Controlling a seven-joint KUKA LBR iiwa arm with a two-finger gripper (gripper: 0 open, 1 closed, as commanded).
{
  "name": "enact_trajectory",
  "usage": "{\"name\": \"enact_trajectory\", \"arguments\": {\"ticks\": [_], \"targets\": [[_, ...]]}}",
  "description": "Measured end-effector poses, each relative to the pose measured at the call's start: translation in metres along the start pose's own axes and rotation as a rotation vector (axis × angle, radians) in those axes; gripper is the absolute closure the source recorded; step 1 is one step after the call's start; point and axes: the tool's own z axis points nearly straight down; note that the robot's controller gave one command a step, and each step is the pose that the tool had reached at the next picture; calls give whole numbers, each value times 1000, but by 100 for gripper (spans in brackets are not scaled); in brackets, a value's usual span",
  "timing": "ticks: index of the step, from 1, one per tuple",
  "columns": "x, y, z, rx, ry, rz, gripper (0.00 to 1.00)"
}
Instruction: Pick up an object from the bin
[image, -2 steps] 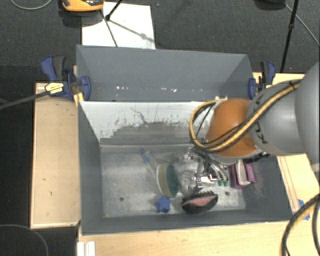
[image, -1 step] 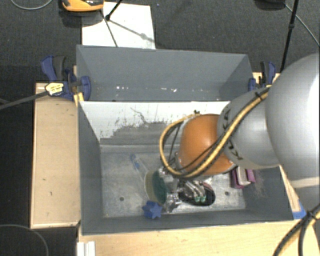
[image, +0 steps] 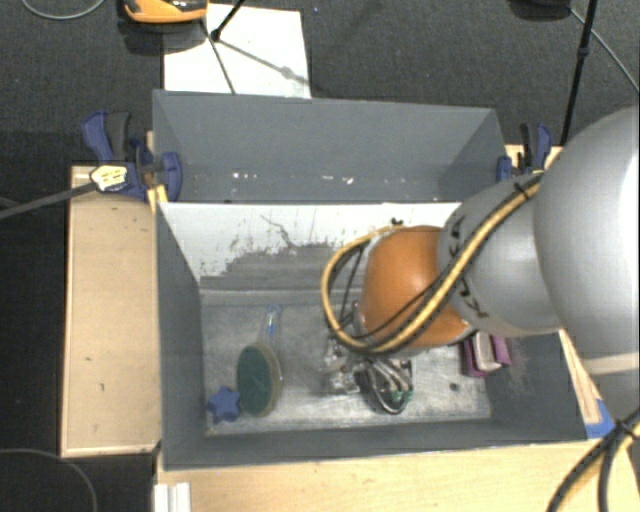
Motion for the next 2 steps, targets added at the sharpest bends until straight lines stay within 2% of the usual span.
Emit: {"name": "enact_trajectory", "arguments": {"ticks": [1,2], "targets": [[4,1,3,-1,15,-3,0],[6,-68,-28,4,13,9,0]]}}
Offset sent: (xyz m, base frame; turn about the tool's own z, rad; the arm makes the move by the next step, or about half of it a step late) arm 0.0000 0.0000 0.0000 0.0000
